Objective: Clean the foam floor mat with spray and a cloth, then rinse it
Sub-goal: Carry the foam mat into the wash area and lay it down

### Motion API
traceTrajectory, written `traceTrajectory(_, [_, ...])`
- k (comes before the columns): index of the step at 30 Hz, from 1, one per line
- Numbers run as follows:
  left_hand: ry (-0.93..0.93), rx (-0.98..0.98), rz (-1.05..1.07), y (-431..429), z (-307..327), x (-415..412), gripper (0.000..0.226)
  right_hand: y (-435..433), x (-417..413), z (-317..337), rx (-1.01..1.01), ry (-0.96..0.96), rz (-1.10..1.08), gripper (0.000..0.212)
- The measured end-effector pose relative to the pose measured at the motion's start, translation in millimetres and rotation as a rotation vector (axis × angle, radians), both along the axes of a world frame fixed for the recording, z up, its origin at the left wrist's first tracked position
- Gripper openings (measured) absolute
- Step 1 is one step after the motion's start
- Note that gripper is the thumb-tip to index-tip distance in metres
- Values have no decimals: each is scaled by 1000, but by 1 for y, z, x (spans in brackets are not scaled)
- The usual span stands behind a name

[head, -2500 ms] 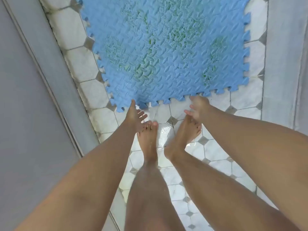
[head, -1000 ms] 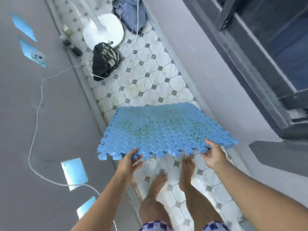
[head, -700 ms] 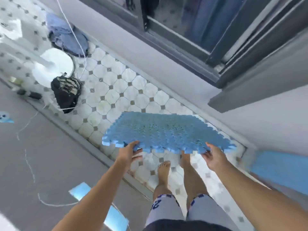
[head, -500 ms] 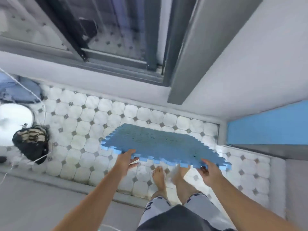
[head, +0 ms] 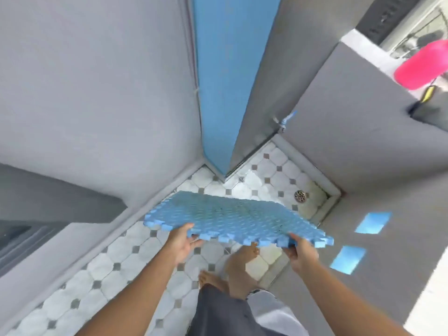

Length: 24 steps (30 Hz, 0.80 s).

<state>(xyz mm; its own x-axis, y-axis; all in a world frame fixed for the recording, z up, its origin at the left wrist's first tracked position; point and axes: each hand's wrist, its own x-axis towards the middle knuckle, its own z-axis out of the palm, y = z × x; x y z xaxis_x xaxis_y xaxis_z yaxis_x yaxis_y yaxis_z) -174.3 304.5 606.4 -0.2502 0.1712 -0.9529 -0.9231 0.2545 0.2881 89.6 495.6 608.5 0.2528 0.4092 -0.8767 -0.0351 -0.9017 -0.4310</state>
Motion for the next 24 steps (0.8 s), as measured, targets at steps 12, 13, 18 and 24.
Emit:
traceTrajectory(12, [-20,3,-280,193,-8,40,26,109,83,-4,32,-91,-298,25])
traceTrajectory(13, [-27,-1,-291,204,-9,44,28,114,88,-5,35,-100,-313,26])
traceTrajectory(18, [-18,27,-337,258,-18,62,32,140,106,-9,45,-131,-448,22])
traceTrajectory(24, [1,48,-421,326,-45,60,33,171,111,-30,28,-106,-560,21])
